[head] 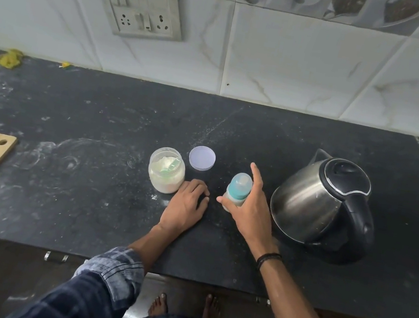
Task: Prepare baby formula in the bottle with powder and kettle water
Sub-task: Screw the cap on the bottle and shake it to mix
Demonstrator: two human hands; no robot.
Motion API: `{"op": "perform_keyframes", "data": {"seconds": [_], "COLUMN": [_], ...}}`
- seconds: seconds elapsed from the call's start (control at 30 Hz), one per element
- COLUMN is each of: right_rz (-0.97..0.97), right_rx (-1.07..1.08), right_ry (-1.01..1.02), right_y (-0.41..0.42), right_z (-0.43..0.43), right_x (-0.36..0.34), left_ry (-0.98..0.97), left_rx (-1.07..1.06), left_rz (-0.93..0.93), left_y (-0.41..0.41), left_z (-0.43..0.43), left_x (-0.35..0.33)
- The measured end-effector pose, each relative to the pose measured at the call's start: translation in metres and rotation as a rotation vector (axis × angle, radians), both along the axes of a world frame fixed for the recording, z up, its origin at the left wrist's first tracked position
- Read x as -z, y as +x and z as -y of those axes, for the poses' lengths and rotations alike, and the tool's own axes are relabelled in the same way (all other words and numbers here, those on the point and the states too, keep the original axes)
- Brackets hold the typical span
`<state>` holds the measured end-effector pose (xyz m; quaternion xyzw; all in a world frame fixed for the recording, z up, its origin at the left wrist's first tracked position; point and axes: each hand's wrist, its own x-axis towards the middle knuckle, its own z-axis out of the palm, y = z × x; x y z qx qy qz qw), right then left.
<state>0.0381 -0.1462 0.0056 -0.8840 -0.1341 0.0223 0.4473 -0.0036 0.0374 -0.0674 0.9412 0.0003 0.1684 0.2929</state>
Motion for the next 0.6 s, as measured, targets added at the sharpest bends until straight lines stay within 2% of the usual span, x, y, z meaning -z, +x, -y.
{"op": "perform_keyframes", "data": {"seconds": [0.2,0.43,0.6], "right_rz": [-0.002,0.132,0.153], "right_rx": [0.053,0.024,-0.003], "right_ry": [0.083,0.018,-0.029], "right_y": [-0.001,-0.008,-0.005], "right_z": [-0.002,0.003,0.003], "right_x": [0.007,0.015,0.019], "left_ry": [-0.001,0.002,0.000], "left_rx": [-0.006,-0.003,-0.006], "left_rz": [-0.006,0.005,0.004], "left_y": [-0.001,0.000,0.000], "left_z": [0.000,0.001,0.001], "left_x": [0.000,-0.001,-0.001]}}
